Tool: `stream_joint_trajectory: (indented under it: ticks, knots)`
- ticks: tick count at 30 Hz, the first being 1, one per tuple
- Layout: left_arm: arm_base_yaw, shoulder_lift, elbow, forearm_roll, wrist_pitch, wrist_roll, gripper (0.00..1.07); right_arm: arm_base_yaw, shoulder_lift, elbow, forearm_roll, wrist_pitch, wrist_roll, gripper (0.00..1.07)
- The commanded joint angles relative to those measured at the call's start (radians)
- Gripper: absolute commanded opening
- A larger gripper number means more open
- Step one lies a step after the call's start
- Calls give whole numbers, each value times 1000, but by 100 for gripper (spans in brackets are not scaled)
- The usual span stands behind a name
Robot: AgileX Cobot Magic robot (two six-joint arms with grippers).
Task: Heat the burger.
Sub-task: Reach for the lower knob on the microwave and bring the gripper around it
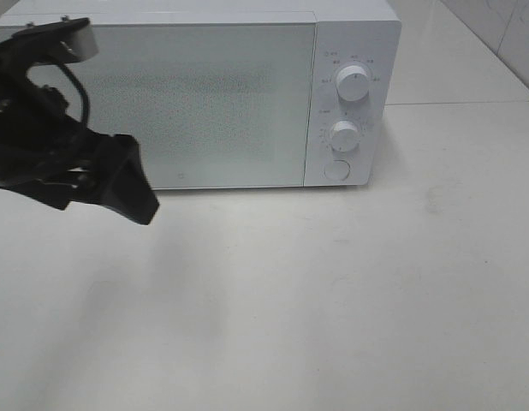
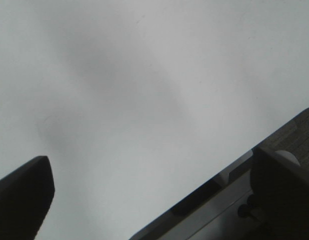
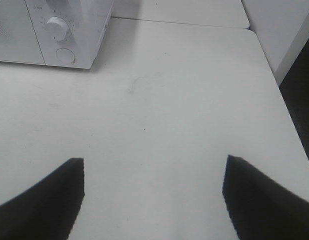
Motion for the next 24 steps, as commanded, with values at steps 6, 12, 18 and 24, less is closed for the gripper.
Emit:
stream_joint_trajectory:
  ticks: [6,12,18,24]
  knots:
    - [204,-106,0,80,234,-58,101,-8,-30,4,2,-4,11,75]
    - [251,-159,0,159,280,-113,101,-8,-30,4,2,-4,11,75]
    - [269,-263,18,304,300,-221,101,-8,-30,4,2,-4,12,75]
    - [269,-393,132,372,266,-281,101,-8,-30,4,2,-4,12,75]
